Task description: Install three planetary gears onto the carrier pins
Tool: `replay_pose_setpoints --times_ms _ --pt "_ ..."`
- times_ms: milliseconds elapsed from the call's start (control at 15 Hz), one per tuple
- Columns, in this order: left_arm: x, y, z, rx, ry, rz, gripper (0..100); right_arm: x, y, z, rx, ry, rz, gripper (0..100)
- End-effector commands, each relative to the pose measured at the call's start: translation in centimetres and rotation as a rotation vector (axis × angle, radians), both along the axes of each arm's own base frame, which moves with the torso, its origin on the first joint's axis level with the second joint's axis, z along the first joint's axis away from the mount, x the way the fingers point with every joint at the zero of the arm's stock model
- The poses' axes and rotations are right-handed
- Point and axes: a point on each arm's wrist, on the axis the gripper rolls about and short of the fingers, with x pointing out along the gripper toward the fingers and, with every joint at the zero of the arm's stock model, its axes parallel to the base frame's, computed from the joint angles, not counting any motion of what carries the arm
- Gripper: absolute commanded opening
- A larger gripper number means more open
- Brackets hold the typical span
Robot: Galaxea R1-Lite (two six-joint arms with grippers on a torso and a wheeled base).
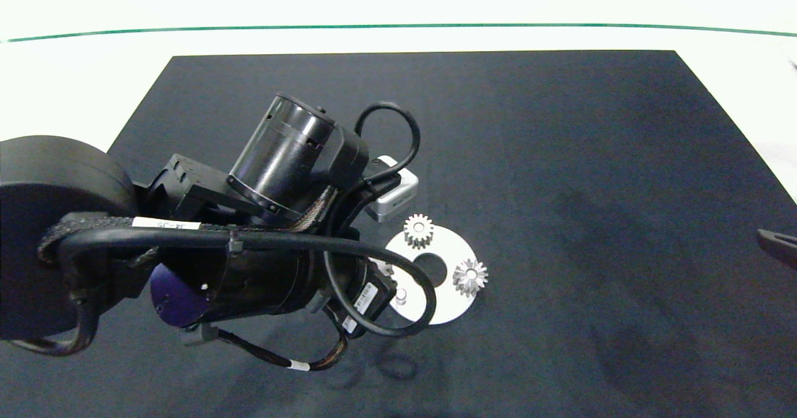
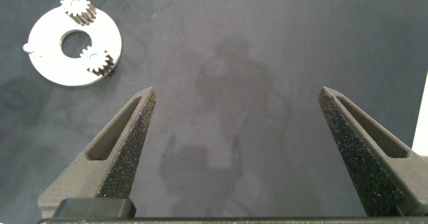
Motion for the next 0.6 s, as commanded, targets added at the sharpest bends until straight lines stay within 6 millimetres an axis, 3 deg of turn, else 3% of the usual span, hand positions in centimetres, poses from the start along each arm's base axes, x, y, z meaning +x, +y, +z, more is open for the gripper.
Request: replay_pose_setpoints --times_ms 67,400,600 --pt "0.1 -1.8 -0.6 0.017 0.011 -0.037 10 -0.3 -0.3 0.1 0.001 -0.012 -0.001 100" --pt "1.2 -3.6 -1.8 0.078 0.005 -0.060 10 -0.7 -0.6 0.2 -0.009 -0.027 0.005 100" --pt "1.8 -3.7 -2.3 0.113 -0.001 -0.070 10 -0.8 -0.7 0.3 -0.003 -0.031 0.006 100"
